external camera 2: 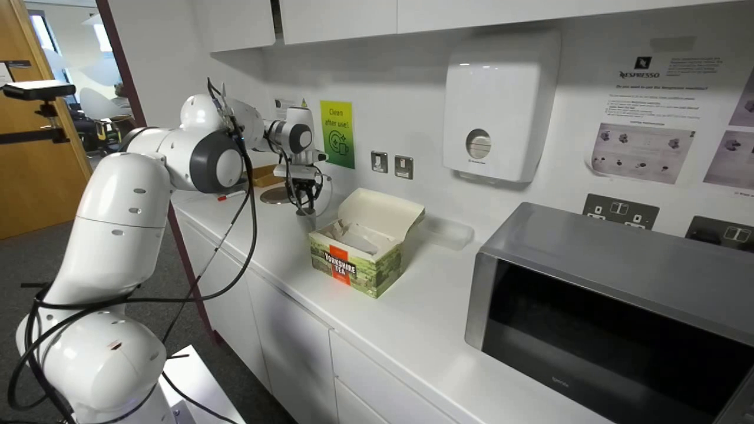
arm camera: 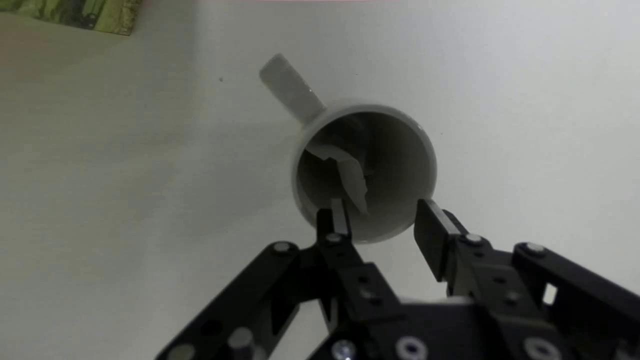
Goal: Move the teabag from the cup to the box
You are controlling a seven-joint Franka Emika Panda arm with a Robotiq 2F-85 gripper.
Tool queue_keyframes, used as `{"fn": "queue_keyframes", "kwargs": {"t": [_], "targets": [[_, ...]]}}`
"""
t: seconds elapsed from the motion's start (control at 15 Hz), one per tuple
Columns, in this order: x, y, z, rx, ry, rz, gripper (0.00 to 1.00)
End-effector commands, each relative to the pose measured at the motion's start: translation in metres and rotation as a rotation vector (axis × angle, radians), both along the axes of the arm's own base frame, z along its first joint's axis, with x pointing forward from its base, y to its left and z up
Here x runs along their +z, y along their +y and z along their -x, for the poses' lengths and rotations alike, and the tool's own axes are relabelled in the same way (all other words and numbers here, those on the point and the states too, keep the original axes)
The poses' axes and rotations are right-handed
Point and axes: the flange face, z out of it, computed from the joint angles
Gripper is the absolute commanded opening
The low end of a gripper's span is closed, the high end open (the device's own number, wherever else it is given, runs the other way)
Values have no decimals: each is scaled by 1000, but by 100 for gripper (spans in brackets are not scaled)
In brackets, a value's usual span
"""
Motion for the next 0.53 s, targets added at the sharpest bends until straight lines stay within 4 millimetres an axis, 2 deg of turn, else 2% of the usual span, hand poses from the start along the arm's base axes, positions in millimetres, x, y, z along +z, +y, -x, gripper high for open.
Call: {"fn": "queue_keyframes", "kwargs": {"t": [0.0,0.27,0.47], "targets": [[11,-4,1,25,10,6,43],[12,-5,3,24,10,4,40],[13,-6,4,23,12,3,41]]}}
